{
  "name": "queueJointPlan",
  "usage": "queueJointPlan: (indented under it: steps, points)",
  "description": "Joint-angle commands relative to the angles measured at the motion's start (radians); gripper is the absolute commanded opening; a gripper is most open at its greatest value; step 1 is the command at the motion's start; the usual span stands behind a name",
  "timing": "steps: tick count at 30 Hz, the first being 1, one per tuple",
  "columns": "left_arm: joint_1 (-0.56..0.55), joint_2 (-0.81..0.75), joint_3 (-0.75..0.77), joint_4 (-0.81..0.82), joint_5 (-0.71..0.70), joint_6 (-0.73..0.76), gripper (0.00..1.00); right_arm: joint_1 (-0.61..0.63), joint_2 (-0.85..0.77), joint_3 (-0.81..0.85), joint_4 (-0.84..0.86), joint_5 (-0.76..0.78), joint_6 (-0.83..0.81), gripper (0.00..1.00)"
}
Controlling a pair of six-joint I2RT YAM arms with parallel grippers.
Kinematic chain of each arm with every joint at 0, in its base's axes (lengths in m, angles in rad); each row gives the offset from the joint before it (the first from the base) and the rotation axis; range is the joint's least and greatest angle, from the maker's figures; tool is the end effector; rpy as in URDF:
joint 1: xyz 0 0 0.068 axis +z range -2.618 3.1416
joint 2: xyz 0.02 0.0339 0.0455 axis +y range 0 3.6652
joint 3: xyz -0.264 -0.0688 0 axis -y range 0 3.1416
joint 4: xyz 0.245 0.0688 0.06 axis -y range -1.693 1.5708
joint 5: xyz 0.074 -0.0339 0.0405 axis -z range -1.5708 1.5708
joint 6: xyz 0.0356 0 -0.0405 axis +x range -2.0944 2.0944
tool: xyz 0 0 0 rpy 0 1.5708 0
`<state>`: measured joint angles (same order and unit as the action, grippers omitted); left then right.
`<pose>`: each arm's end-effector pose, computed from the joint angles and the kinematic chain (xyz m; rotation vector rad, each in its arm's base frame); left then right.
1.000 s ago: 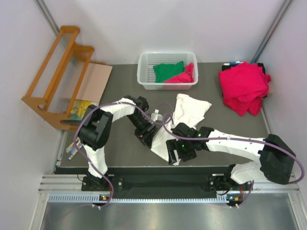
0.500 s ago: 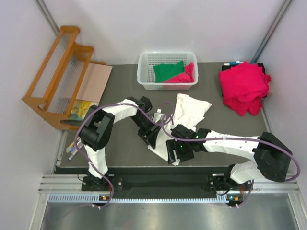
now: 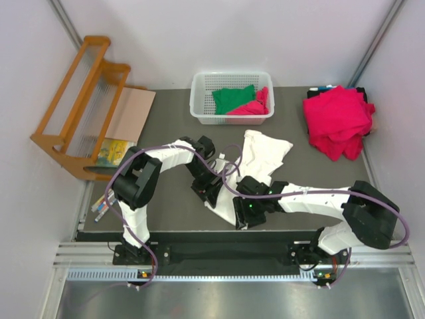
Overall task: Fold and stack the t-shirts
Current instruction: Fold the tshirt
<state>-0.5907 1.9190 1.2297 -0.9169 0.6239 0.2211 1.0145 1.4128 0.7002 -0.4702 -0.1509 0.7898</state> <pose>0.2655 -0.2031 0.1493 -1.1135 -2.6324 0.8967 0.1245 0.2104 0.1584 -0.3755 2.9361 0.5950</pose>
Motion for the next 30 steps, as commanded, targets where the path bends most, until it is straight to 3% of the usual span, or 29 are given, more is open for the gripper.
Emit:
queueJointPlan:
  steps: [1,11,12,14,23,28,30]
  points:
    - [-0.032,0.041,-0.001,0.033,-0.098,0.011,0.73,0.012,0.008,0.013,0.051,0.007,0.002,0.48]
    - [-0.034,0.051,-0.033,0.036,-0.165,0.046,0.7,0.007,0.012,0.015,0.068,0.016,0.012,0.31]
    - [-0.034,0.042,-0.042,0.039,-0.176,0.064,0.68,0.006,0.015,0.012,0.07,0.016,0.012,0.3]
    - [-0.032,0.026,-0.076,0.056,-0.226,0.076,0.54,0.007,0.017,0.012,0.076,0.014,0.015,0.3]
    - [-0.034,0.02,-0.064,0.05,-0.213,0.078,0.32,0.007,0.015,0.004,0.085,0.013,0.022,0.26]
    - [-0.034,0.026,-0.039,0.052,-0.205,0.072,0.28,0.006,0.012,0.001,0.088,0.017,0.02,0.2]
    - [-0.034,0.034,-0.033,0.053,-0.204,0.066,0.34,0.006,0.009,0.001,0.088,0.017,0.02,0.18]
